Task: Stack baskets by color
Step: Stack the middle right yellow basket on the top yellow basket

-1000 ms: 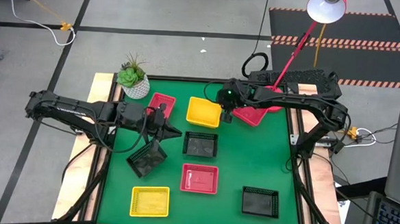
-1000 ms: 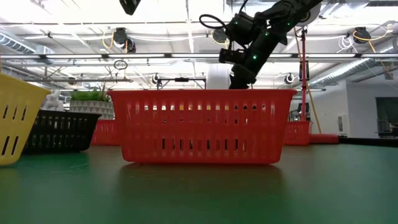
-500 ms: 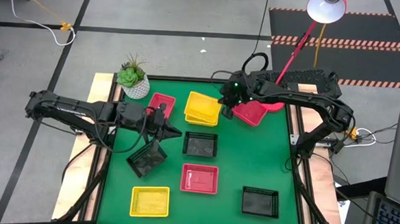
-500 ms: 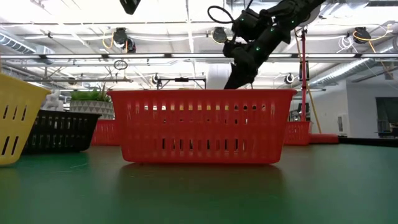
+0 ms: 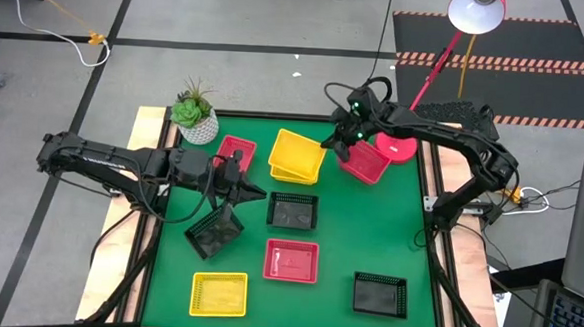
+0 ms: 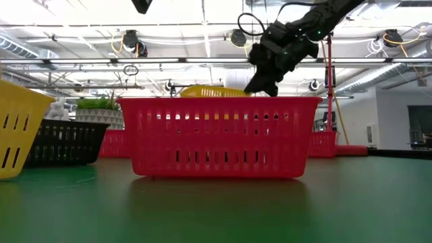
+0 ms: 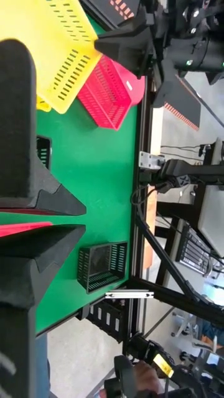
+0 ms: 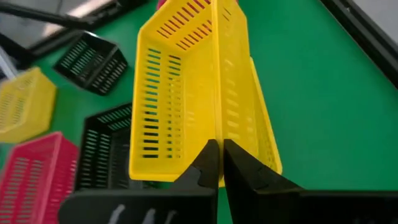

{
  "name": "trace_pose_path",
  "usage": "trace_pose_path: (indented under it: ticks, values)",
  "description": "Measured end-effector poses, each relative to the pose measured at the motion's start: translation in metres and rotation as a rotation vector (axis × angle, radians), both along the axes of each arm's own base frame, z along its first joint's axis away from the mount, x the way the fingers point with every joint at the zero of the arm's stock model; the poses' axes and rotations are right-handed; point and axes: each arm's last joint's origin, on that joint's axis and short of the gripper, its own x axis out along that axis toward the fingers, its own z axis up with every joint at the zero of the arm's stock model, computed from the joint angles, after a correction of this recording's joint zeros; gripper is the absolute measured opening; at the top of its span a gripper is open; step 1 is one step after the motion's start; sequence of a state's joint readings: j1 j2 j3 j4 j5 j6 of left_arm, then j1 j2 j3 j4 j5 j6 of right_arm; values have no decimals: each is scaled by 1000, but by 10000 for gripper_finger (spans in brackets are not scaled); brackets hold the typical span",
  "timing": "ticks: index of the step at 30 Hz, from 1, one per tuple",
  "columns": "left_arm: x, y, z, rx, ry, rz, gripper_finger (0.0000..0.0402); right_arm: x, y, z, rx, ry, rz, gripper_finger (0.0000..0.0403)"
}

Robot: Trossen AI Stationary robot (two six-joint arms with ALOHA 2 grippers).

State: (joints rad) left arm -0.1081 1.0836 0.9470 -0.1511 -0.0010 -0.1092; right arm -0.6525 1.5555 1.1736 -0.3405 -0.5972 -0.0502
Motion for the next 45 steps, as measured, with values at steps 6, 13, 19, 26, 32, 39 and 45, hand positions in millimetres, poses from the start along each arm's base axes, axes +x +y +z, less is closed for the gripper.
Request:
trace_pose_path:
  ticks: [6, 13, 19, 26, 32, 39, 45]
  values:
    - [1, 0, 3, -3, -33, 0, 35, 4, -5, 11, 37, -9, 5, 2]
    - [1, 0, 5, -5, -50, 0, 35, 6, -15, -7, 119, 31, 64, 2]
    - [1, 0, 5, -8, -50, 1, 35, 4, -25, -20, 154, 36, 65, 2]
    - [1, 0, 5, -6, -50, 0, 35, 4, -31, -28, 186, 32, 79, 2]
    - [1, 0, 5, -6, -50, 0, 35, 9, -35, -44, 206, 60, 84, 2]
    - [1, 0, 5, -6, -50, 0, 35, 8, -36, -46, 210, 67, 85, 2]
    - [1, 0, 5, -4, -50, 0, 35, 5, -37, -48, 206, 81, 89, 3]
